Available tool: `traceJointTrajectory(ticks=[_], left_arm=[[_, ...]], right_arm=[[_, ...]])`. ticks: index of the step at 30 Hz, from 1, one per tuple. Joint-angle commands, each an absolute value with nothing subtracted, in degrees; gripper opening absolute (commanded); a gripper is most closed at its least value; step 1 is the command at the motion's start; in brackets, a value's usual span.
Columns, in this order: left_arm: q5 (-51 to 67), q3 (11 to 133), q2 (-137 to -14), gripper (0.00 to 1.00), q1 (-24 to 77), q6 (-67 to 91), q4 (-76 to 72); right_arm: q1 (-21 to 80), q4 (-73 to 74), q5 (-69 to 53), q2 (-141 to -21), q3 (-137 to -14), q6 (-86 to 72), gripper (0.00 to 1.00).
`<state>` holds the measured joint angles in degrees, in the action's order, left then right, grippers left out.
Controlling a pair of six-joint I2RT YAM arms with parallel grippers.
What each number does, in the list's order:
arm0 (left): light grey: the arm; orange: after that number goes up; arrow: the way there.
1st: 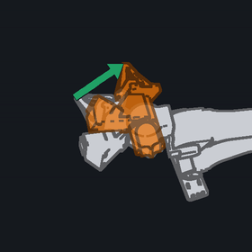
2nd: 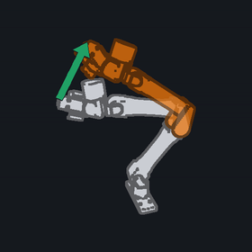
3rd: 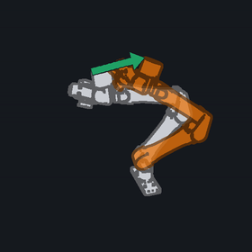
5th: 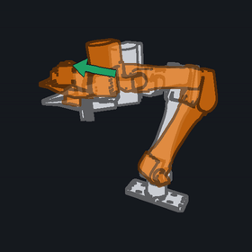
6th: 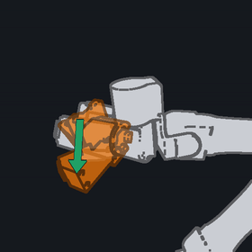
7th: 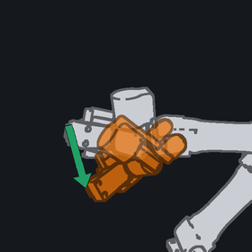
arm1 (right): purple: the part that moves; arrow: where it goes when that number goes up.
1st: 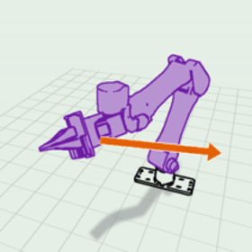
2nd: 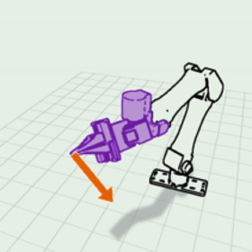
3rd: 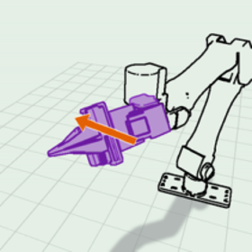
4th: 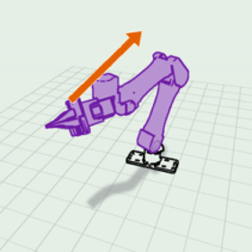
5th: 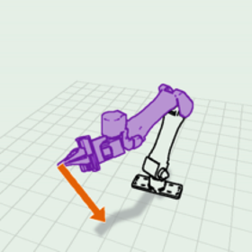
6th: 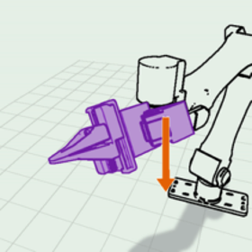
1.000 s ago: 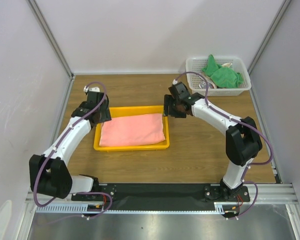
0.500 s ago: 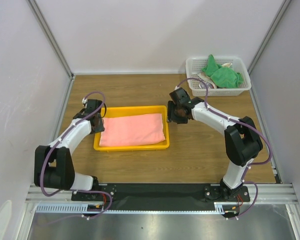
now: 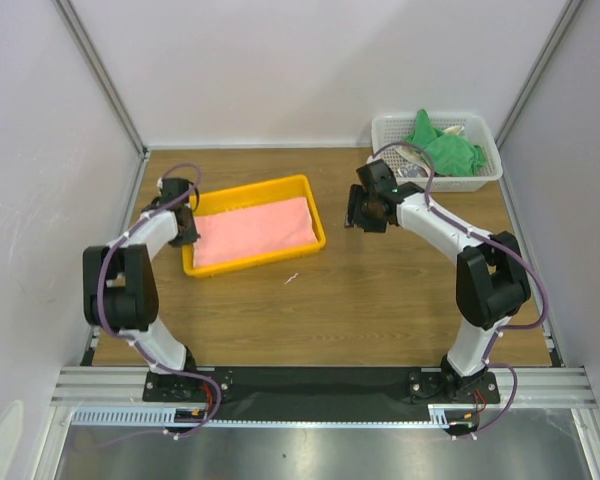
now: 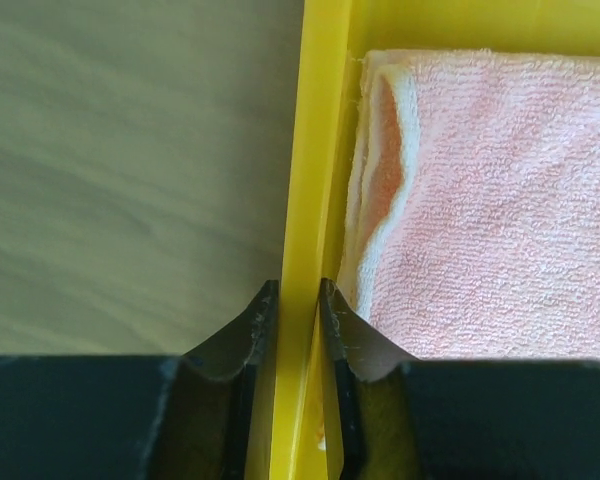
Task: Fold and stack the towels
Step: Neatly place the folded towel into the bin
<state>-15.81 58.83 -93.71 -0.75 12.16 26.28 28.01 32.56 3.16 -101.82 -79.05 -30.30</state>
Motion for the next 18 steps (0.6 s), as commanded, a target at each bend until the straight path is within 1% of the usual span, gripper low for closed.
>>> traceJointTrajectory(ticks=[1,2,3,5,6,7,9,11,12,14,15,17,18], left_arm=[[-15.74,67.57,-100.42,0.09,-4.66,9.15,18.11],[-15.38,69.5,-102.02,0.09,-4.92,7.75,17.32],[-15.12,73.78,-104.22,0.09,-5.1,2.86,15.4],[-16.08,79.6,-111.24,0.09,-5.01,-2.43,15.38],[-16.34,85.63,-113.71,0.08,-5.27,-7.33,15.9],[-16.52,88.48,-118.69,0.08,-5.36,-10.08,16.0],[-18.36,96.63,-122.94,0.08,-5.54,-17.62,16.08],[-19.59,102.36,-128.73,0.09,-5.8,-21.51,16.96],[-20.56,107.18,-130.5,0.1,-6.32,-24.4,18.01],[-21.79,111.16,-133.75,0.12,-7.11,-26.88,18.19],[-22.93,114.05,-134.38,0.17,-7.82,-29.16,18.37],[-24.08,115.05,-134.74,0.29,-8.52,-31.54,17.41],[-24.95,114.7,-134.3,0.43,-8.96,-33.81,15.75]], right_arm=[[26.19,32.69,2.9,-101.07,-82.96,-29.18,0.58],[25.76,32.78,3.16,-101.34,-83.4,-29.09,0.58],[25.14,33.04,3.16,-101.77,-83.76,-29.0,0.58],[24.44,33.48,3.51,-102.3,-84.55,-29.0,0.58],[24.17,33.66,3.52,-102.83,-84.64,-28.92,0.58],[23.56,34.01,3.43,-103.27,-84.81,-29.0,0.58],[23.2,34.89,3.34,-104.58,-85.78,-29.0,0.58],[22.76,35.85,3.69,-105.55,-86.92,-29.0,0.58],[22.68,36.9,3.95,-105.9,-87.97,-29.09,0.58],[22.41,37.53,4.13,-106.96,-88.85,-29.79,0.58],[22.33,37.79,4.13,-107.22,-89.47,-30.06,0.58],[22.15,37.79,4.13,-107.67,-90.09,-30.93,0.59],[22.15,37.62,4.22,-107.84,-90.78,-31.11,0.59]])
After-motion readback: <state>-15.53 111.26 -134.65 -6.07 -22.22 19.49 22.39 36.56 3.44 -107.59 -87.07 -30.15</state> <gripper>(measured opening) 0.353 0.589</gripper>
